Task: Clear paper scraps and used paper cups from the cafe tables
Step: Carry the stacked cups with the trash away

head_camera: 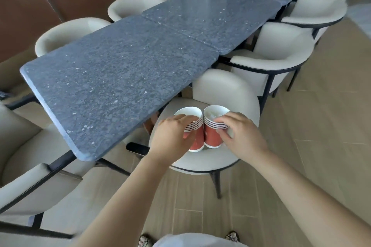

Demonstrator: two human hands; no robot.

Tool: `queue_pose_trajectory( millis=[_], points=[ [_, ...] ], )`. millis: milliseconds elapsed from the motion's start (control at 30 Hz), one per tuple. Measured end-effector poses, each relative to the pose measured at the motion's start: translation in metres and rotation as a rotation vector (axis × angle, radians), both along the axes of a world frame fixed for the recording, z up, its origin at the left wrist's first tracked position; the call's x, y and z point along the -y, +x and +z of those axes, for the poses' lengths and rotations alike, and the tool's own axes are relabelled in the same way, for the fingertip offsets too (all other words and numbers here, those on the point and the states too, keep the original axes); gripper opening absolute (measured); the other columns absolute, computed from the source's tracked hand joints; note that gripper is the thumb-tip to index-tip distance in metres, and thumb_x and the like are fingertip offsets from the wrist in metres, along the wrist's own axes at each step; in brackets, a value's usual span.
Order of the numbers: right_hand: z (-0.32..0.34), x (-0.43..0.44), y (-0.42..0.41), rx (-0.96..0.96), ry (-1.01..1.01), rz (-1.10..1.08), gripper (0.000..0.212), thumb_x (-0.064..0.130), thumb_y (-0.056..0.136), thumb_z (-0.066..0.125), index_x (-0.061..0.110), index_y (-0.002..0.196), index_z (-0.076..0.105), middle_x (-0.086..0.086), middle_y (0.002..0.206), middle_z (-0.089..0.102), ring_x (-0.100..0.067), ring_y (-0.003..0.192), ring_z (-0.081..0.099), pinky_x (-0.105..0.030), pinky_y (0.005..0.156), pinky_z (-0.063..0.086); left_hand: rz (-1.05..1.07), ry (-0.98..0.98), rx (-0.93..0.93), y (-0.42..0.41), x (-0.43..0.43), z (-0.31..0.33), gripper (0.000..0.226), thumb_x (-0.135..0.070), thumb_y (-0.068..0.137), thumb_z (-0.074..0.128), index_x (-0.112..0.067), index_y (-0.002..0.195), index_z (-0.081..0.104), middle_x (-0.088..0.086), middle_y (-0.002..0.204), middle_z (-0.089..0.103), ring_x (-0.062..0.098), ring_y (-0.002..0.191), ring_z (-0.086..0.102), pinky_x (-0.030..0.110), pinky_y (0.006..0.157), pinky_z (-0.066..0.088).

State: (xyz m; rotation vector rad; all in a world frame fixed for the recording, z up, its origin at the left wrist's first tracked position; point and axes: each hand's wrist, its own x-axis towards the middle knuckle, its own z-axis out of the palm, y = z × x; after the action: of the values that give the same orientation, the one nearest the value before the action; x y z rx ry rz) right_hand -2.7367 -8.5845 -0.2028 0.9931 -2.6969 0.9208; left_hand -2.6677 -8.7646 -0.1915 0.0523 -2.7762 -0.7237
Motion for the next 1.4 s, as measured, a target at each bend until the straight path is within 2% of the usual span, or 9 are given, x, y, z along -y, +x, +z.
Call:
queue_pose_trajectory(
  millis=[100, 200, 367, 500, 700, 967, 1133, 1300, 1400],
  points=[
    [-0.002, -0.065, -0.020, 0.021, 0.004, -0.034, 0.027, 0.003, 0.075, 0.069, 0.014, 0.100, 0.068, -0.001, 0.094, 0.068, -0.025, 0.090, 0.061, -0.026, 0.073, 0.046, -0.040, 0.026, 0.011, -0.027, -0.062, -0.006, 0.032, -0.014, 0.076, 0.062, -0.022, 0.106, 0.067, -0.001, 0.095, 0.070, 0.028, 0.085, 0.063, 0.041, 0.070, 0.051],
    [-0.004, -0.123, -0.036, 0.071, 0.003, -0.097, 0.025, 0.006, 0.077, 0.068, 0.016, 0.100, 0.068, 0.001, 0.096, 0.068, -0.021, 0.082, 0.060, -0.024, 0.066, 0.042, -0.084, 0.045, 0.036, -0.052, -0.117, -0.008, 0.031, -0.014, 0.077, 0.063, -0.025, 0.106, 0.067, -0.004, 0.097, 0.070, 0.025, 0.084, 0.064, 0.036, 0.066, 0.050],
    [-0.010, -0.194, -0.060, 0.115, -0.031, -0.182, 0.025, 0.007, 0.078, 0.067, 0.016, 0.101, 0.067, 0.001, 0.099, 0.068, -0.023, 0.092, 0.063, -0.040, 0.073, 0.053, -0.174, 0.059, 0.067, -0.096, -0.182, -0.009, 0.033, -0.015, 0.076, 0.062, -0.027, 0.106, 0.066, -0.004, 0.100, 0.070, 0.025, 0.086, 0.063, 0.032, 0.070, 0.050],
    [-0.018, -0.229, -0.081, 0.081, -0.052, -0.236, 0.025, 0.005, 0.075, 0.070, 0.015, 0.097, 0.068, 0.002, 0.095, 0.068, -0.020, 0.088, 0.064, -0.026, 0.072, 0.049, -0.239, 0.051, 0.063, -0.128, -0.215, -0.008, 0.032, -0.019, 0.073, 0.056, -0.026, 0.102, 0.067, -0.003, 0.094, 0.070, 0.025, 0.081, 0.063, 0.033, 0.068, 0.051],
    [-0.024, -0.254, -0.138, 0.055, -0.065, -0.266, 0.023, 0.005, 0.074, 0.072, 0.016, 0.094, 0.068, 0.003, 0.092, 0.067, -0.016, 0.086, 0.063, -0.017, 0.072, 0.043, -0.254, 0.045, 0.051, -0.189, -0.236, -0.014, 0.034, -0.016, 0.073, 0.059, -0.027, 0.104, 0.067, -0.006, 0.095, 0.071, 0.022, 0.081, 0.063, 0.026, 0.068, 0.049],
    [-0.021, -0.263, -0.279, 0.091, -0.018, -0.242, 0.023, 0.007, 0.075, 0.071, 0.016, 0.096, 0.068, 0.003, 0.096, 0.067, -0.016, 0.088, 0.061, -0.022, 0.071, 0.045, -0.223, 0.105, 0.069, -0.325, -0.246, -0.025, 0.034, -0.013, 0.076, 0.062, -0.025, 0.106, 0.067, -0.004, 0.098, 0.070, 0.022, 0.090, 0.063, 0.034, 0.076, 0.051],
    [-0.006, -0.268, -0.377, 0.105, -0.025, -0.237, 0.022, 0.007, 0.076, 0.070, 0.017, 0.095, 0.068, 0.004, 0.095, 0.067, -0.018, 0.089, 0.062, -0.030, 0.073, 0.050, -0.228, 0.107, 0.047, -0.423, -0.252, -0.014, 0.032, -0.015, 0.075, 0.060, -0.025, 0.104, 0.067, -0.004, 0.096, 0.070, 0.023, 0.087, 0.063, 0.035, 0.072, 0.052],
    [-0.004, -0.275, -0.449, 0.099, -0.033, -0.241, 0.020, 0.010, 0.075, 0.071, 0.019, 0.093, 0.066, 0.007, 0.093, 0.066, -0.013, 0.087, 0.061, -0.022, 0.071, 0.047, -0.241, 0.061, 0.013, -0.496, -0.258, -0.006, 0.029, -0.022, 0.072, 0.054, -0.024, 0.098, 0.068, -0.004, 0.086, 0.071, 0.022, 0.080, 0.064, 0.035, 0.067, 0.052],
    [-0.007, -0.279, -0.486, 0.114, -0.044, -0.219, 0.019, 0.012, 0.076, 0.070, 0.019, 0.092, 0.066, 0.007, 0.093, 0.067, -0.015, 0.088, 0.061, -0.028, 0.073, 0.050, -0.231, 0.050, 0.036, -0.529, -0.263, -0.007, 0.030, -0.022, 0.072, 0.056, -0.025, 0.100, 0.067, -0.006, 0.091, 0.071, 0.021, 0.084, 0.064, 0.036, 0.071, 0.053]
  ],
)
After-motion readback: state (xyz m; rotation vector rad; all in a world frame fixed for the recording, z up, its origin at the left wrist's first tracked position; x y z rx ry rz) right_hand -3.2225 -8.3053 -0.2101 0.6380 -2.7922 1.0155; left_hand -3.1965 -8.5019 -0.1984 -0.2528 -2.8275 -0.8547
